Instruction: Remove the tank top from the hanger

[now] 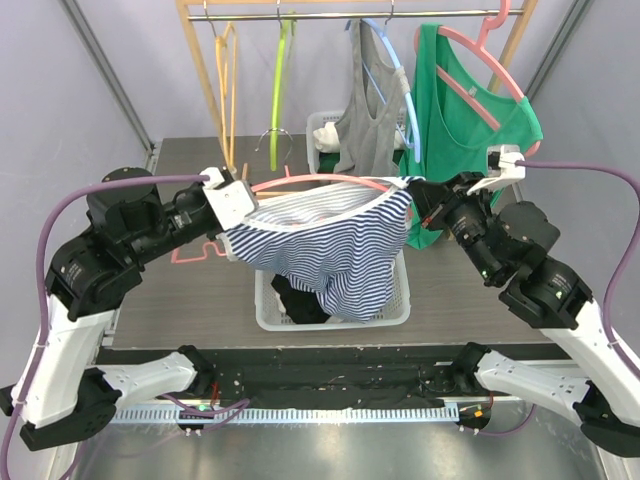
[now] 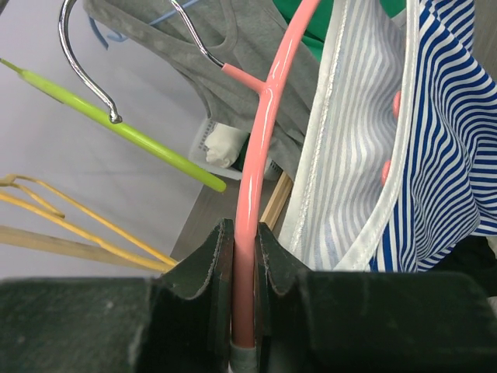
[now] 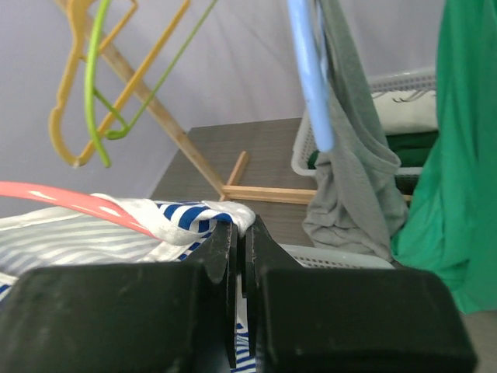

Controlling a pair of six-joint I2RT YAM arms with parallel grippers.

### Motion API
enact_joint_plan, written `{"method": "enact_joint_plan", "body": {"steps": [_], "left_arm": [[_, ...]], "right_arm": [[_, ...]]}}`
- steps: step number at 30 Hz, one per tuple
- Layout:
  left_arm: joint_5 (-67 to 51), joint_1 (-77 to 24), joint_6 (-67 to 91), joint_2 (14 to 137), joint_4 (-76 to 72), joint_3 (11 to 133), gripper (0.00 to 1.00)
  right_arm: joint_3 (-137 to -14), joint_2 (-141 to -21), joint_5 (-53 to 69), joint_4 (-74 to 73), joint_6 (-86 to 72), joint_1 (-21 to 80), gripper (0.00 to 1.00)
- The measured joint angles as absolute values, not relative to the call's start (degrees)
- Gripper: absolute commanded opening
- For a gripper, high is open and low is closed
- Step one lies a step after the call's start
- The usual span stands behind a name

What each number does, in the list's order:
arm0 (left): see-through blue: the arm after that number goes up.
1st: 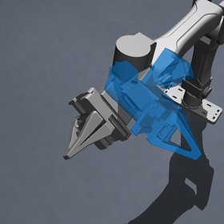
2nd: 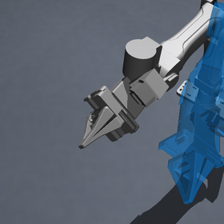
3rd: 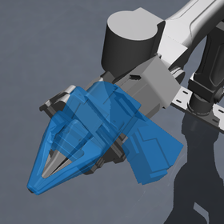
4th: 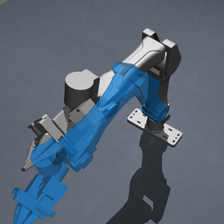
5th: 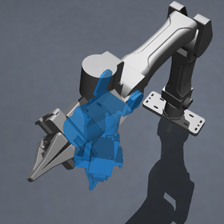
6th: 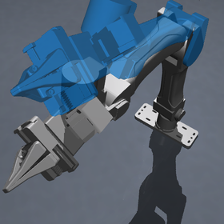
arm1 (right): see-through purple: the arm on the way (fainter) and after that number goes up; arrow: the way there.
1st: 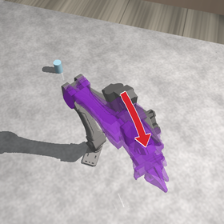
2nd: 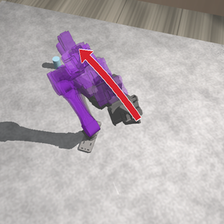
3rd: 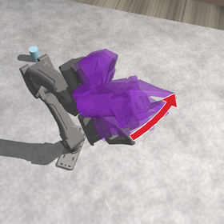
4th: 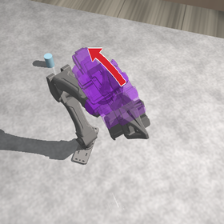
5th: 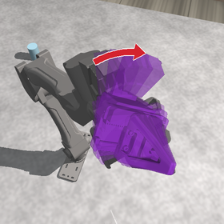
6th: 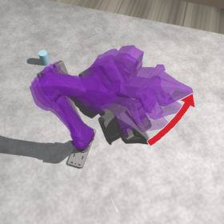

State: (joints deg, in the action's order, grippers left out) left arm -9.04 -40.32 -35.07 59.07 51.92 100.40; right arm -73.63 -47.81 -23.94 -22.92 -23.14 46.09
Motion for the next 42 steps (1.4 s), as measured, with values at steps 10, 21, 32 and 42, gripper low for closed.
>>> {"method": "enact_joint_plan", "body": {"steps": [10, 21, 32, 42], "left_arm": [[-9.30, -39.46, -35.44, 59.88, 53.47, 105.32, 0.00], [-8.99, -39.18, -37.98, 60.55, 53.91, 105.73, 0.00], [-9.67, -39.00, -36.29, 62.06, 53.39, 108.66, 0.00], [-10.07, -38.61, -34.98, 63.20, 51.18, 108.97, 0.00]], "right_arm": [[-73.17, -51.03, -23.62, -26.35, -23.88, 38.04, 0.01], [-70.04, -50.46, -14.66, -27.99, -24.40, 32.73, 0.01], [-61.12, -47.44, -6.83, -28.69, -25.71, 31.64, 0.01], [-59.33, -41.63, -2.35, -29.45, -21.82, 30.68, 0.70]]}}
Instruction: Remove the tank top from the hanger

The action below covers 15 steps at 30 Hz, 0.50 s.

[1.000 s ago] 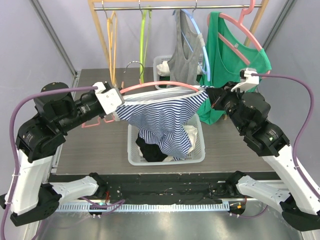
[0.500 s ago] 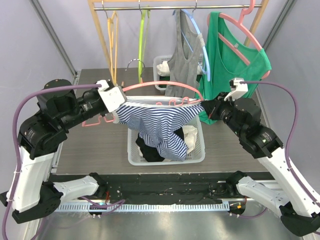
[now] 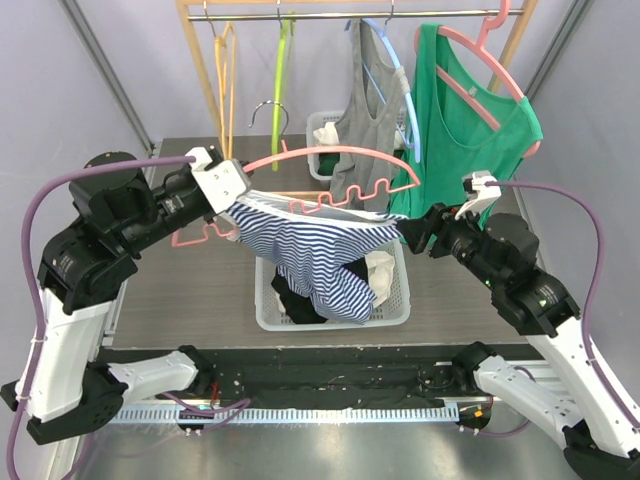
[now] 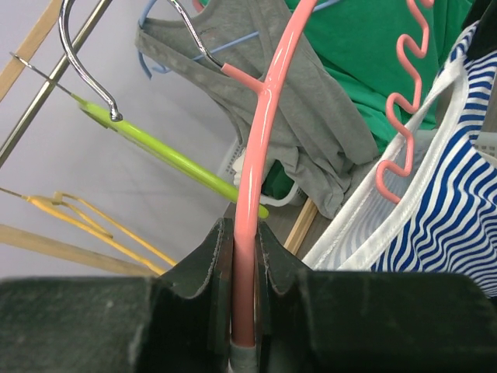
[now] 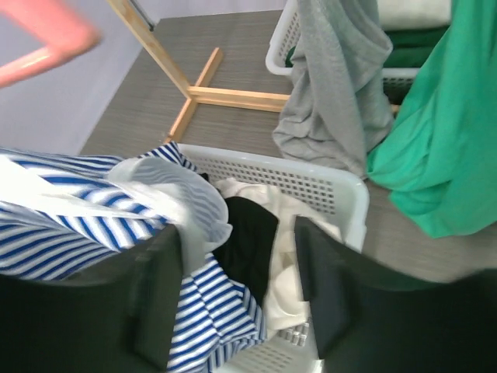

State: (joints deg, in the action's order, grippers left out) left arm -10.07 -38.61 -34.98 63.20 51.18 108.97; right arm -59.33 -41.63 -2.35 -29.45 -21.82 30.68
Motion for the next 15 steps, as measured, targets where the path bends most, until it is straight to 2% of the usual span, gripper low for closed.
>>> {"method": "enact_joint_plan", "body": {"steps": [7, 15], "left_arm": [[-9.54, -39.51, -38.26, 66.15, 47.99, 107.11, 0.00], [-6.96, -44.45, -45.91, 74.54, 41.39, 109.75, 0.00]], "right_arm": [[-64.53, -39.29, -3.16, -32.60, -14.02, 30.24, 0.75], [-76.82, -39.66, -3.27, -34.87, -6.83, 30.24, 0.80]]}}
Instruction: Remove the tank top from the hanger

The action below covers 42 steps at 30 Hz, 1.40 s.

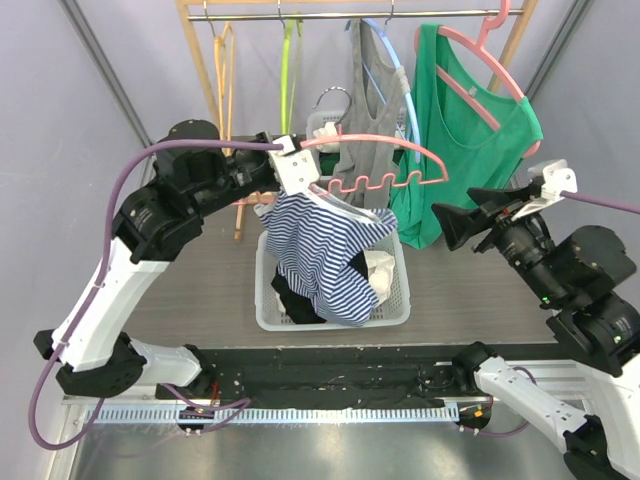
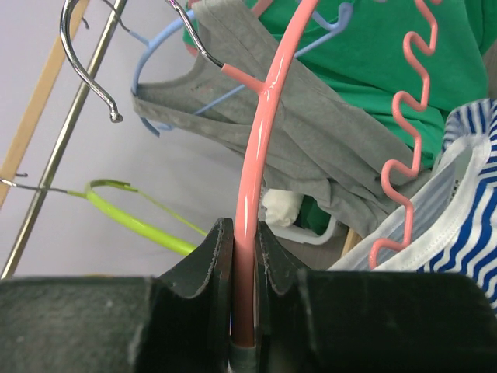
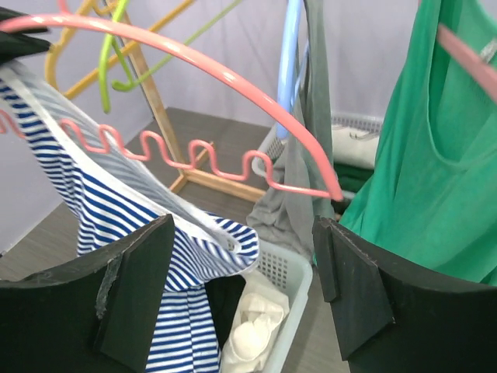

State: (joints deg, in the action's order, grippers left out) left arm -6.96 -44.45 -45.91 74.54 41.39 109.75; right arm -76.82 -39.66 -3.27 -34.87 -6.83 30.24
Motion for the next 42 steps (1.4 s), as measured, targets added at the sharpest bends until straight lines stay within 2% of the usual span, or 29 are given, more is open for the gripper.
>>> {"method": "enact_joint_plan", "body": {"steps": [9, 19, 26, 34, 42], "left_arm": [[-7.77, -44.95, -48.77, 75.02, 38.85, 109.75, 0.00], [-18.70, -44.99, -51.51, 66.32, 46.70, 106.65, 0.00], [-23.38, -45.01, -53.54, 65.17, 50.70, 105.51, 0.00], [-24.21, -45.01, -54.65, 65.36, 52.34, 104.71, 0.00], [-24.71, -45.01, -54.59, 65.36, 52.60, 104.75, 0.00]], "right_arm": [[-83.37, -42.92, 2.28, -36.03, -3.27, 30.20, 0.80], [-95.04, -50.39, 14.57, -39.11, 2.50, 30.17, 0.75], [-96.03, -53.67, 26.28, -41.39, 3.33, 30.17, 0.69], [-94.52, -55.16, 36.77, -44.53, 3.60, 30.17, 0.67], [-92.23, -55.13, 40.29, -45.52, 3.92, 30.17, 0.51]]}}
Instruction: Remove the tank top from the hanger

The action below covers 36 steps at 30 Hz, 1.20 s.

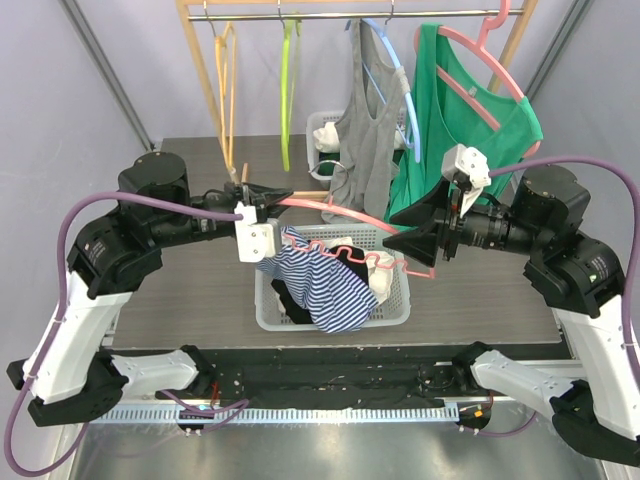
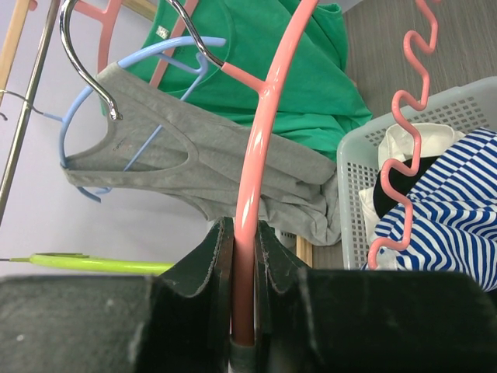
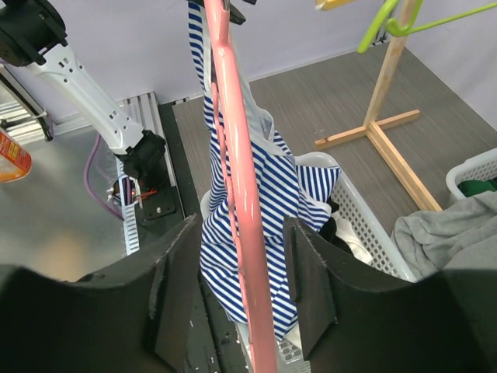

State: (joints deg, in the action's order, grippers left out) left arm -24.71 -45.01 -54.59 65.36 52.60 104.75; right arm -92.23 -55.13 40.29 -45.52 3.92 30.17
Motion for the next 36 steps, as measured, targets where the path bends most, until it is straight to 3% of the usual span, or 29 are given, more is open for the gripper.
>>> {"method": "enact_joint_plan", "body": {"steps": [8, 9, 10, 13, 18, 19, 21, 24, 25, 26, 27, 32, 36], "left_arm": [[-24.69, -45.01, -54.41, 65.67, 52.60, 106.94, 0.00], [-24.69, -45.01, -54.39, 65.71, 52.62, 107.26, 0.00], [-24.69, -45.01, -54.35, 65.76, 52.64, 107.59, 0.00], [-24.82, -45.01, -54.04, 65.80, 52.64, 108.01, 0.00], [-25.17, -45.15, -52.58, 66.11, 52.29, 107.98, 0.03], [-25.26, -45.15, -52.10, 66.13, 52.10, 107.85, 0.05], [-25.12, -45.17, -50.65, 66.17, 51.55, 107.55, 0.24], [-24.56, -45.15, -48.21, 66.57, 50.26, 107.48, 0.41], [-24.05, -45.15, -47.55, 66.72, 49.52, 107.66, 0.50], [-23.55, -45.15, -46.74, 66.89, 48.97, 107.98, 0.68], [-22.94, -45.15, -46.11, 67.02, 48.60, 108.44, 0.75], [-18.76, -44.86, -40.99, 67.00, 45.41, 111.57, 0.80], [-16.99, -43.38, -36.03, 63.44, 43.16, 109.32, 0.74]], "right_arm": [[-89.93, -54.02, 40.60, -45.74, 3.77, 30.17, 0.38], [-89.71, -53.76, 40.60, -45.74, 3.79, 30.17, 0.34], [-89.62, -53.49, 40.53, -45.82, 3.81, 30.17, 0.23], [-89.60, -52.75, 40.45, -45.80, 4.10, 30.17, 0.02], [-89.60, -51.92, 39.16, -46.15, 3.77, 30.28, 0.01], [-89.62, -51.72, 38.92, -46.15, 3.77, 30.30, 0.01], [-89.82, -51.72, 38.20, -46.28, 3.77, 30.30, 0.01], [-90.17, -51.59, 36.49, -46.83, 3.77, 30.28, 0.01], [-90.32, -51.57, 35.55, -47.33, 3.77, 30.26, 0.01], [-90.43, -51.35, 34.59, -47.77, 3.79, 30.24, 0.01], [-90.56, -51.07, 33.47, -48.42, 3.81, 30.24, 0.01], [-91.48, -50.52, 29.78, -50.37, 4.01, 30.15, 0.01], [-91.81, -48.97, 27.51, -51.35, 4.19, 30.15, 0.01]]}}
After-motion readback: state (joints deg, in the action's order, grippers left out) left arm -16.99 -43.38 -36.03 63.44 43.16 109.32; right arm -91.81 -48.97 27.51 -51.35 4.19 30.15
